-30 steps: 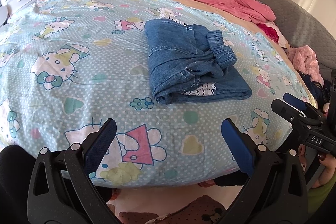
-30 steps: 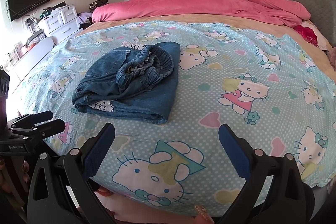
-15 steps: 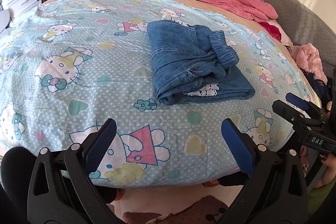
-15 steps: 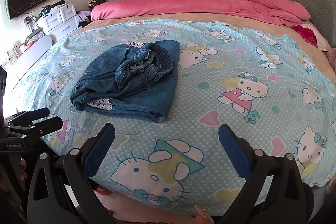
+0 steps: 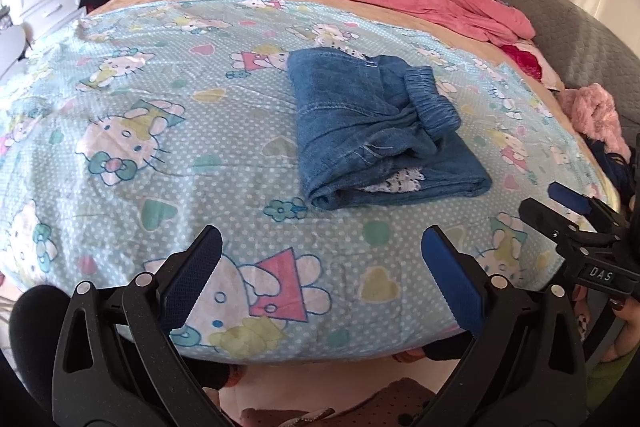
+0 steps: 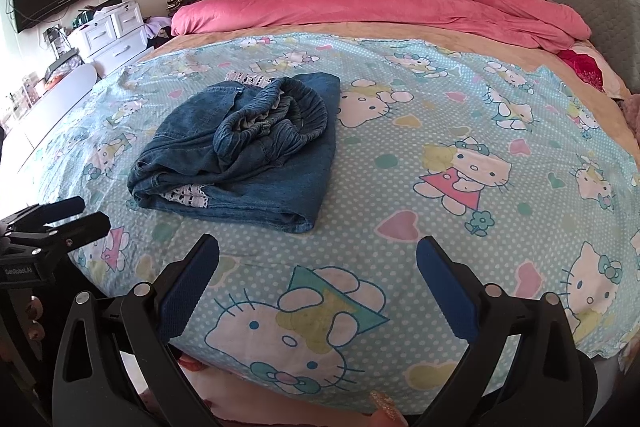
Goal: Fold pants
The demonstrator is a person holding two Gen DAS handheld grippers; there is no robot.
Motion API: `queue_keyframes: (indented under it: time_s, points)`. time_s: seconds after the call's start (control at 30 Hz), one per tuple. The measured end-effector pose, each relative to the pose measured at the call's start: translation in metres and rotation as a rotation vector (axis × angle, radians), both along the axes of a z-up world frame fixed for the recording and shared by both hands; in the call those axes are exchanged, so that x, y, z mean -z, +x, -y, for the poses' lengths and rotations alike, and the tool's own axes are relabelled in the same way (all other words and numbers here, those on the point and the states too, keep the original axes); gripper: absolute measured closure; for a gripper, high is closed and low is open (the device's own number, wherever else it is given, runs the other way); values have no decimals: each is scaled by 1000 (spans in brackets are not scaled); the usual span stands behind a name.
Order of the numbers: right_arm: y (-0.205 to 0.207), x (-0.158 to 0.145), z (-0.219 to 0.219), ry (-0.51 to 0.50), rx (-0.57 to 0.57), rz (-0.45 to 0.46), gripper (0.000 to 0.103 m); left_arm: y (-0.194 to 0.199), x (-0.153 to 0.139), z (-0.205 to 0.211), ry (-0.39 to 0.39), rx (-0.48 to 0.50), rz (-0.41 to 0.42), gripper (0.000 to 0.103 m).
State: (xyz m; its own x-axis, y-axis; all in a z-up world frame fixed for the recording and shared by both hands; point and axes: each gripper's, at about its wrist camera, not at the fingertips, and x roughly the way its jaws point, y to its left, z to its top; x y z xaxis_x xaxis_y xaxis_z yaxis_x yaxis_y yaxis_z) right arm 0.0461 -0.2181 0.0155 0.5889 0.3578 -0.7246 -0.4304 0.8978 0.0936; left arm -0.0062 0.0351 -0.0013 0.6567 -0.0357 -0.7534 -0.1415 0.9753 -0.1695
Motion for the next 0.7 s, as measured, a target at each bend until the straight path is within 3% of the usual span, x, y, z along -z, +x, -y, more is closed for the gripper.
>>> queue_keyframes:
  time_s: [0.4, 0.5, 0.7]
  points:
    - [42, 6, 26, -16, 73, -11, 4, 21, 4, -25, 25, -34, -16, 9]
    - [63, 3, 49, 7, 118, -18, 4, 36, 6, -52, 32, -94, -48, 9]
    - [151, 0, 144, -31, 366, -15, 4, 70, 14, -136, 50, -284, -108, 9]
